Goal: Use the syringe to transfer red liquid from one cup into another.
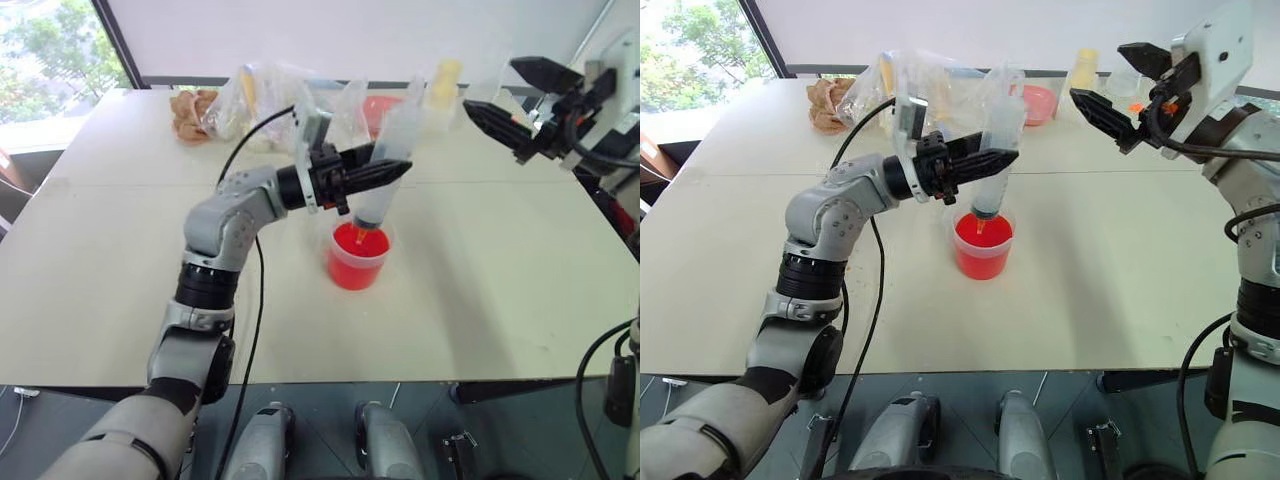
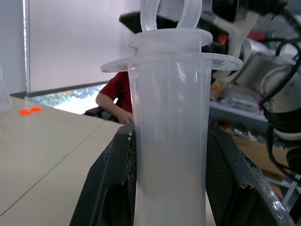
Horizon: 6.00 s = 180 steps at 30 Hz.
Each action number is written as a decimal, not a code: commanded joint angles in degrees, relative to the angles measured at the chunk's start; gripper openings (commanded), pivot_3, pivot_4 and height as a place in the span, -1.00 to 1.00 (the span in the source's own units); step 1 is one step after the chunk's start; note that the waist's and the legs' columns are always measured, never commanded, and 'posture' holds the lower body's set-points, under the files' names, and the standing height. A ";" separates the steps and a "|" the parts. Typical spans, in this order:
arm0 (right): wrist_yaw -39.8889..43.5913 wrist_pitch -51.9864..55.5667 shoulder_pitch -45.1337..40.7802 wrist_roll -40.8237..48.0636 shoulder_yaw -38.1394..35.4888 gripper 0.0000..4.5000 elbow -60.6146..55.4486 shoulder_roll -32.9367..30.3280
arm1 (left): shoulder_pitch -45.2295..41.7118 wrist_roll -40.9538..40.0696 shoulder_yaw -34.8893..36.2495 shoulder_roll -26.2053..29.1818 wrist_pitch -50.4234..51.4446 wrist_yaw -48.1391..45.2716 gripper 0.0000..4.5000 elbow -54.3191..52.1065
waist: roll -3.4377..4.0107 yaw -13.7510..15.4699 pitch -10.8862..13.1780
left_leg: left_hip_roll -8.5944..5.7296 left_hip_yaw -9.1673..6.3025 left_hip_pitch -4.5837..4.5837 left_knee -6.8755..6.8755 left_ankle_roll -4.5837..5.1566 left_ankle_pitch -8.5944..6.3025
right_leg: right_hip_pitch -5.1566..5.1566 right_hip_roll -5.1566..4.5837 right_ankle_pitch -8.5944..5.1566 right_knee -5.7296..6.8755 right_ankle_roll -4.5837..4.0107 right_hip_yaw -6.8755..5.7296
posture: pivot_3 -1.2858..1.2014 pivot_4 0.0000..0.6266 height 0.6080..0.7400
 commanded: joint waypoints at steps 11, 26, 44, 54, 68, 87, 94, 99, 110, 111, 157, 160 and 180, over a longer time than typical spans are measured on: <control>0.97 0.51 0.78 0.74 3.63 0.77 -6.66 4.87 | 0.72 3.52 -3.21 -0.77 -7.95 -3.41 -0.40 4.72 | 0.00 0.32 0.00 | 0.00 -0.10 0.01 0.02 0.02 -0.01 | 0.06 -0.01 0.00 -0.02 0.00 -0.01 | 0.03 -0.52 0.96; 2.95 -3.20 -0.33 -2.70 6.04 -0.33 -4.11 7.91 | 2.08 6.54 -4.77 -0.76 -10.98 -3.84 -0.40 6.22 | 0.00 0.23 0.00 | 0.00 -0.11 0.04 0.02 0.02 -0.01 | 0.06 0.01 0.00 -0.01 0.00 -0.02 | 0.03 -0.52 0.96; -3.47 -11.56 -8.01 -8.31 1.67 -0.98 6.20 7.61 | 6.53 6.90 -7.57 -2.04 -12.56 -3.39 -0.40 5.20 | 0.00 0.20 0.00 | -0.02 -0.12 0.04 0.01 0.02 -0.01 | 0.06 0.01 0.00 -0.01 0.00 -0.03 | 0.03 -0.52 0.96; -2.09 -11.96 -6.72 -7.62 2.27 -0.98 6.46 7.02 | 6.48 7.14 -7.24 -2.29 -12.94 -2.70 -0.40 5.02 | 0.00 0.21 0.00 | -0.02 -0.12 0.04 0.02 0.02 -0.01 | 0.06 0.01 0.00 -0.01 0.00 -0.03 | 0.03 -0.52 0.96; 3.44 8.05 12.03 11.24 -13.04 0.61 -9.08 1.55 | 3.07 3.52 -1.88 -1.92 -9.24 0.10 -0.40 3.41 | -0.01 0.62 0.00 | 0.02 -0.20 0.02 0.00 0.03 -0.02 | 0.14 0.00 -0.01 -0.03 0.00 -0.09 | 0.03 -0.52 0.96; 0.65 12.17 23.27 14.89 -13.92 0.61 -14.81 -0.31 | -11.94 2.17 6.81 -1.89 -18.21 4.64 -0.40 12.01 | -0.01 0.43 0.01 | 0.03 -0.12 0.22 0.05 0.07 -0.04 | 0.26 0.02 -0.01 -0.07 0.00 0.02 | 0.03 -0.52 0.96; -0.72 8.12 19.45 11.87 -11.10 0.61 -12.84 0.70 | -19.13 7.99 7.69 -1.97 -32.90 5.14 -0.40 33.25 | -0.01 0.38 0.01 | -0.06 -0.05 0.22 0.06 0.07 -0.04 | 0.28 0.04 -0.02 -0.08 0.00 0.01 | 0.03 -0.52 0.96; -2.50 0.89 7.28 2.34 -2.06 0.61 -8.05 1.39 | -19.91 10.41 7.69 -3.99 -39.64 3.60 -0.40 45.56 | -0.01 0.18 0.02 | -0.06 -0.02 0.22 0.06 0.07 -0.04 | 0.25 0.04 -0.01 -0.06 0.01 0.02 | 0.03 -0.52 0.96; -6.14 -21.03 -14.90 -20.14 11.78 0.61 17.32 9.70 | -18.27 11.10 7.79 -4.72 -40.71 -1.21 -0.40 46.14 | -0.02 0.09 0.03 | -0.08 -0.01 0.18 -0.08 0.06 -0.03 | 0.18 0.08 -0.01 -0.05 0.01 -0.02 | 0.03 -0.52 0.96; -5.83 -22.18 -15.62 -20.47 11.99 0.61 18.84 10.57 | -17.73 11.13 7.59 -4.74 -40.38 -1.80 -0.40 45.50 | -0.02 0.08 0.03 | -0.09 -0.01 0.17 -0.08 0.06 -0.04 | 0.18 0.08 -0.01 -0.05 0.01 -0.02 | 0.03 -0.52 0.96; 4.83 -27.20 -14.88 -19.38 12.19 -0.94 20.89 19.75 | -15.76 15.78 5.35 -3.03 -43.37 -6.01 -0.40 45.92 | -0.01 -1.05 0.03 | -0.06 -0.08 0.18 -0.13 0.06 -0.03 | 0.15 0.15 -0.01 -0.01 0.01 -0.04 | 0.03 -0.52 0.96; 3.92 -26.46 -12.59 -18.71 12.23 -0.94 20.55 21.52 | -16.59 15.74 5.76 -2.80 -43.54 -5.36 -0.40 45.61 | -0.01 -1.07 0.03 | -0.06 -0.09 0.18 -0.13 0.06 -0.03 | 0.15 0.16 -0.01 0.00 0.01 -0.04 | 0.03 -0.52 0.96; 2.77 -24.02 -5.48 -19.30 13.88 -0.94 17.02 26.87 | -17.98 14.50 7.26 -2.43 -42.91 -4.31 -0.40 44.22 | -0.01 -1.09 0.03 | -0.06 -0.09 0.18 -0.12 0.06 -0.03 | 0.14 0.16 -0.01 0.03 0.01 -0.04 | 0.03 -0.52 0.96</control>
